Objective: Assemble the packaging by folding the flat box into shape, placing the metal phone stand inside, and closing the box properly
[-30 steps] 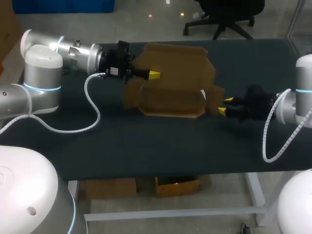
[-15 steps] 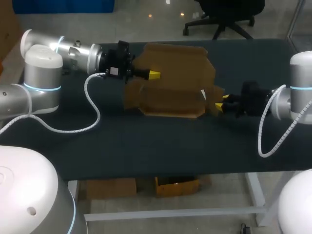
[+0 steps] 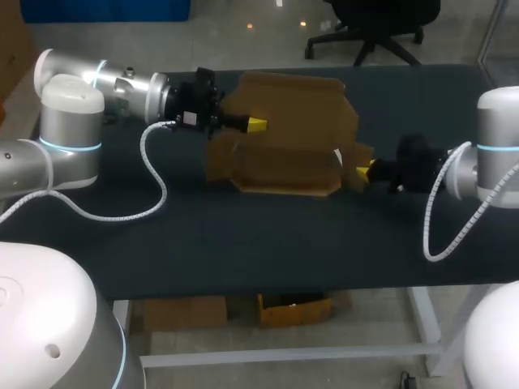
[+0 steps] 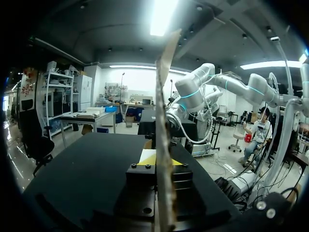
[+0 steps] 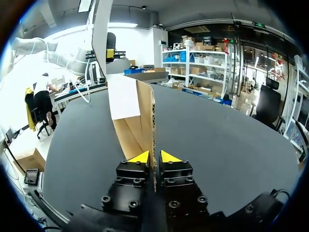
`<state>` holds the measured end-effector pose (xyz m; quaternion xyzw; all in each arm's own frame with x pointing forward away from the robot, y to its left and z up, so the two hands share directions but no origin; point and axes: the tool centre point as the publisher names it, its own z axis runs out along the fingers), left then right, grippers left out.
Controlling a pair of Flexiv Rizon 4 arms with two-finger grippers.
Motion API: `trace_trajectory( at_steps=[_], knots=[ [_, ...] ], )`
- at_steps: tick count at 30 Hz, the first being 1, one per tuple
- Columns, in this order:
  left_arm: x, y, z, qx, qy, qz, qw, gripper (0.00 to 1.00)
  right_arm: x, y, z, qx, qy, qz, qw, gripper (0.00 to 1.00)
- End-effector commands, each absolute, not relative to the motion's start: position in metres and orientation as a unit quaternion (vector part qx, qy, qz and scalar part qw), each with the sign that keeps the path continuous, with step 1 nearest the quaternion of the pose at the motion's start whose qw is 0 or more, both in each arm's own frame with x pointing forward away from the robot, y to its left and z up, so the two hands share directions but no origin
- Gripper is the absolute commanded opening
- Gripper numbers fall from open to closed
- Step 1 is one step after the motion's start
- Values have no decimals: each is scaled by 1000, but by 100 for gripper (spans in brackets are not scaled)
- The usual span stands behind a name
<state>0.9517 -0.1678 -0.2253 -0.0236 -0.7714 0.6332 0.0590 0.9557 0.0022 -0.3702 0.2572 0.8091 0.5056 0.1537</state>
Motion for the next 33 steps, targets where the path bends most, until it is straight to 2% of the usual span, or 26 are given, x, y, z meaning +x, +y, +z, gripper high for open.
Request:
trace_trajectory(
  at_steps=[1,33],
  knots=[
    [951,-168,-227,-23,-771,633,58,0,954,6,-370,259,807,506,158,0],
    [951,-168,-227,-23,-771,633,58,0,940,25,-375,318,792,483,193,0]
  ],
)
